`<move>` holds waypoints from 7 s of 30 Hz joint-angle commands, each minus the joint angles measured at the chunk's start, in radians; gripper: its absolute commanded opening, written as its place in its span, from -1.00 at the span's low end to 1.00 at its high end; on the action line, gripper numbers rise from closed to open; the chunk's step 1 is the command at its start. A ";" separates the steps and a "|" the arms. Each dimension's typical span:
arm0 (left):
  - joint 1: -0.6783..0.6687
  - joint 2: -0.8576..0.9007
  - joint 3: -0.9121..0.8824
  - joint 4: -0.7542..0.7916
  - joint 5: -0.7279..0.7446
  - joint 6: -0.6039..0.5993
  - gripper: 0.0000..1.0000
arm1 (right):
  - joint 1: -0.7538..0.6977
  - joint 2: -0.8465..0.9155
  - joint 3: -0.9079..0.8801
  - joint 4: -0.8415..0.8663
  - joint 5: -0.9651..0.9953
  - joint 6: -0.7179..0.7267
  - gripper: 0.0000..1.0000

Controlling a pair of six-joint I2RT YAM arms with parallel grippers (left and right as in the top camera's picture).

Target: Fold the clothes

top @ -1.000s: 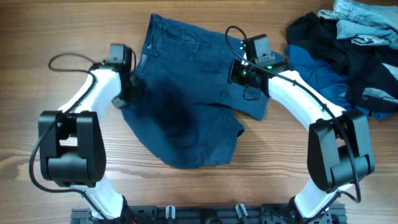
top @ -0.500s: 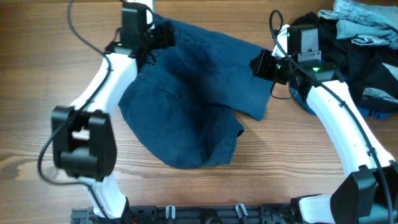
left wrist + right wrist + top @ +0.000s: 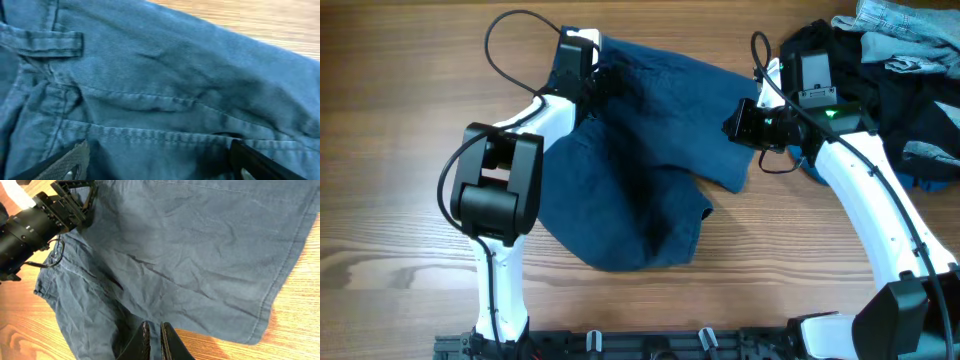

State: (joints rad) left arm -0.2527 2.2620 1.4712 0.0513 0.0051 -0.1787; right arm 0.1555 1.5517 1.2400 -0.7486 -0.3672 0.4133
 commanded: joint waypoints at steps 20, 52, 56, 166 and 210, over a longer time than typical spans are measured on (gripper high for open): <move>0.249 0.005 0.080 -0.192 -0.150 -0.324 0.79 | 0.005 -0.022 0.006 0.012 -0.022 -0.020 -0.71; 0.251 -0.965 -0.433 -1.184 0.132 -0.632 0.99 | 0.357 -0.239 -0.346 -0.113 -0.086 0.226 -0.10; 0.251 -1.057 -0.673 -0.989 0.079 -0.694 0.87 | 0.512 -0.225 -0.378 0.005 0.052 0.324 -0.10; 0.558 -0.967 -0.775 -0.423 0.109 -0.561 -0.92 | 0.581 0.232 -0.235 0.080 0.246 0.165 0.22; 0.558 -0.967 -0.775 -0.423 0.083 -0.561 -0.92 | 0.632 0.389 -0.349 0.158 0.206 0.207 -0.49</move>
State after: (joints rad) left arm 0.3077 1.2922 0.6865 -0.3744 0.1097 -0.7601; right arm 0.7551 1.7821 0.9623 -0.6235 -0.1371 0.6151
